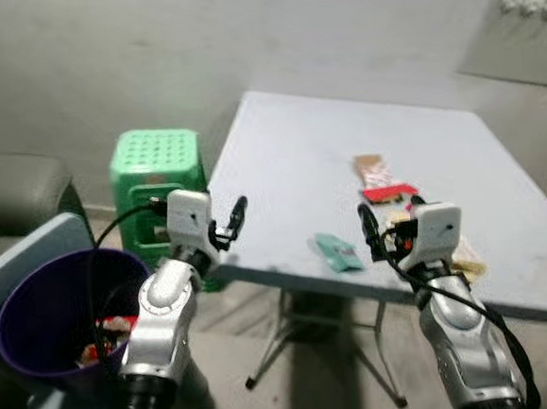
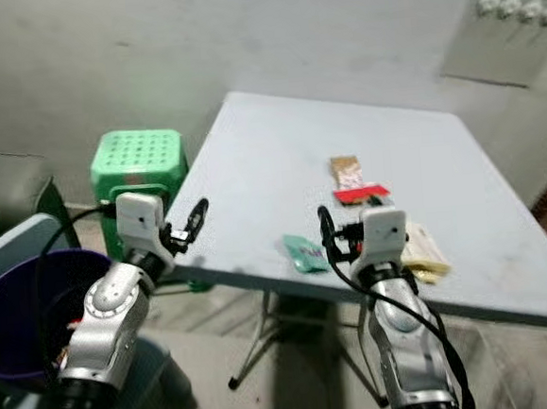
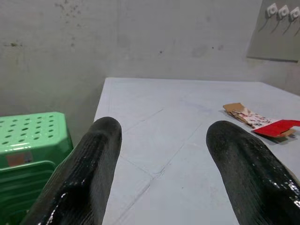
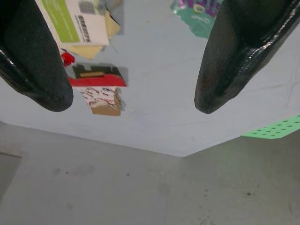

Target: Picking trash to rubbish bin

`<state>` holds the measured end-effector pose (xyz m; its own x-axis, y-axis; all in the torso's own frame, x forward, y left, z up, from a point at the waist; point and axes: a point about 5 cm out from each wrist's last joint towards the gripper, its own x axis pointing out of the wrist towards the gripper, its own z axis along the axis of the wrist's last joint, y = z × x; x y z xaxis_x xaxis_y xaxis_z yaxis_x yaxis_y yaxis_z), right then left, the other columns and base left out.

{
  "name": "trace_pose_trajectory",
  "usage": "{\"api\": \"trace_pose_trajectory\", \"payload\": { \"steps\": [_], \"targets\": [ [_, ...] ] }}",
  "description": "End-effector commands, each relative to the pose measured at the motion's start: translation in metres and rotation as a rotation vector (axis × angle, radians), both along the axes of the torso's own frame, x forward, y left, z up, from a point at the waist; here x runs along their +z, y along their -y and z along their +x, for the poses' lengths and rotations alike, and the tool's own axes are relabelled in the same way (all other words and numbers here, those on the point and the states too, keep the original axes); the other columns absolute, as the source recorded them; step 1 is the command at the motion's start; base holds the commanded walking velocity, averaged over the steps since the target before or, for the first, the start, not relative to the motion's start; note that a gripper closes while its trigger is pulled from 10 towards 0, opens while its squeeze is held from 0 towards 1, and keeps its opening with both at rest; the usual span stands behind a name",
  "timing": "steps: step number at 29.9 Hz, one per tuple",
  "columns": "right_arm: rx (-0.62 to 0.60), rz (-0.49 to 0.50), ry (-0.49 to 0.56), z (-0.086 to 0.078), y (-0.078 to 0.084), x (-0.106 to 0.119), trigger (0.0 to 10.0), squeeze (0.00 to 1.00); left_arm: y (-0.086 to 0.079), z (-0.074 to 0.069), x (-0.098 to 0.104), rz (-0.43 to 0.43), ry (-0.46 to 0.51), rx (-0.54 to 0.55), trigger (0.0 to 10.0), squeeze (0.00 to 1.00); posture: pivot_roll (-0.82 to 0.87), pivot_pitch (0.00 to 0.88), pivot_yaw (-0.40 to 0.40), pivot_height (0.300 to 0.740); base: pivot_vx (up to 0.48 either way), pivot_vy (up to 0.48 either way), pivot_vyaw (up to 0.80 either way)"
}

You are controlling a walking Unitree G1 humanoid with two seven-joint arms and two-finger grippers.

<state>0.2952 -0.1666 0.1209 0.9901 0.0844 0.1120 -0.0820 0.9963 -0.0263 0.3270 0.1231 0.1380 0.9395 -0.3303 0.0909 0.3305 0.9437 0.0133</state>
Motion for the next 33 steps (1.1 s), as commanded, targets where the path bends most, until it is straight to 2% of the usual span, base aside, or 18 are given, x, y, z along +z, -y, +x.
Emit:
{"api": "trace_pose_trajectory", "payload": {
  "steps": [1,20,22,26,29,33],
  "targets": [
    [-0.001,-0.002,0.042,0.000,0.001,0.010,10.0,0.00,0.003,-0.001,0.002,-0.004,0.001,-0.012,10.0,0.00,-0.03,0.000,-0.067,0.740,0.000,0.000,0.00],
    [0.019,0.006,0.031,-0.008,-0.004,0.007,10.0,0.00,0.005,-0.002,0.000,-0.011,-0.015,-0.020,10.0,0.00,-0.04,0.000,-0.062,0.740,0.000,-0.412,0.00],
    [0.021,0.004,0.029,-0.009,-0.005,0.006,10.0,0.00,0.005,-0.001,0.000,-0.046,-0.027,0.006,10.0,0.00,-0.04,0.000,-0.061,0.740,0.000,0.000,0.00],
    [0.025,0.000,0.025,-0.009,-0.005,0.006,10.0,0.00,0.005,0.000,-0.001,-0.049,-0.038,0.032,10.0,0.00,-0.04,0.000,-0.063,0.740,0.000,0.000,0.00],
    [0.033,-0.005,0.018,-0.009,-0.006,0.005,10.0,0.00,0.010,-0.003,-0.011,-0.045,-0.127,0.026,10.0,0.00,-0.04,0.000,-0.061,0.740,0.000,0.000,0.00],
    [0.043,-0.006,0.012,-0.009,-0.008,0.005,10.0,0.00,0.015,-0.009,-0.017,-0.070,-0.166,0.020,10.0,0.00,-0.04,0.000,-0.059,0.740,0.000,0.000,0.00]
  ]
}}
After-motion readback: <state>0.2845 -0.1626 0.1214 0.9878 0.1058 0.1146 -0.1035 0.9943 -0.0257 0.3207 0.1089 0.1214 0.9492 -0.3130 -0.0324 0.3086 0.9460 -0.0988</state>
